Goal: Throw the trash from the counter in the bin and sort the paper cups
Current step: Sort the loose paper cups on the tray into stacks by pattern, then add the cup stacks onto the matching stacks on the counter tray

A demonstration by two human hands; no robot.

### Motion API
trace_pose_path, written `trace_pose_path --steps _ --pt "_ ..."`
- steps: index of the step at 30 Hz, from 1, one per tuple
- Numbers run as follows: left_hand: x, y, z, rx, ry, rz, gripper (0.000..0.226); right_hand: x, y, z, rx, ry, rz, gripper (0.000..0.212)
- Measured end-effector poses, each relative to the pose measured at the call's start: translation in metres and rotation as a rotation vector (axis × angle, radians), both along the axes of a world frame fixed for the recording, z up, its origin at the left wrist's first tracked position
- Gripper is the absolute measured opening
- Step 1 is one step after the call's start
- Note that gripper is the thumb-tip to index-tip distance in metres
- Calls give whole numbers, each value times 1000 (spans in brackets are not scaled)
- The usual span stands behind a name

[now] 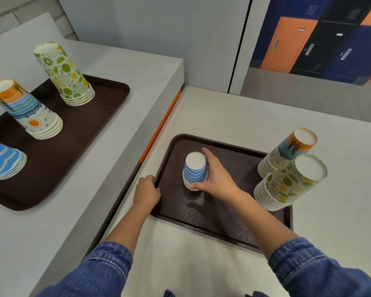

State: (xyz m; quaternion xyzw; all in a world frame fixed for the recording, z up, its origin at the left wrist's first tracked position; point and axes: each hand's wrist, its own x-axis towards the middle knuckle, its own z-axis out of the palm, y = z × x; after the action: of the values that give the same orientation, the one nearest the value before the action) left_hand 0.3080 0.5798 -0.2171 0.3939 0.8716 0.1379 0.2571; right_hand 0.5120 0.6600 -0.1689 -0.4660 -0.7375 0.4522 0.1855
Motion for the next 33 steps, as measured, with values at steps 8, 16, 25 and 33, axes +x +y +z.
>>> trace_pose_path --steps 8,16,25,33 --pt "21 11 46 430 -254 -147 69 48 -7 97 201 88 -150 100" --pt "44 34 67 396 -508 -285 81 121 22 182 505 172 -269 60" --pt "66 32 55 501 -533 -226 52 203 77 84 -75 188 -263 67" --pt "88 43 35 477 -558 -134 49 213 109 11 -247 163 -41 66"
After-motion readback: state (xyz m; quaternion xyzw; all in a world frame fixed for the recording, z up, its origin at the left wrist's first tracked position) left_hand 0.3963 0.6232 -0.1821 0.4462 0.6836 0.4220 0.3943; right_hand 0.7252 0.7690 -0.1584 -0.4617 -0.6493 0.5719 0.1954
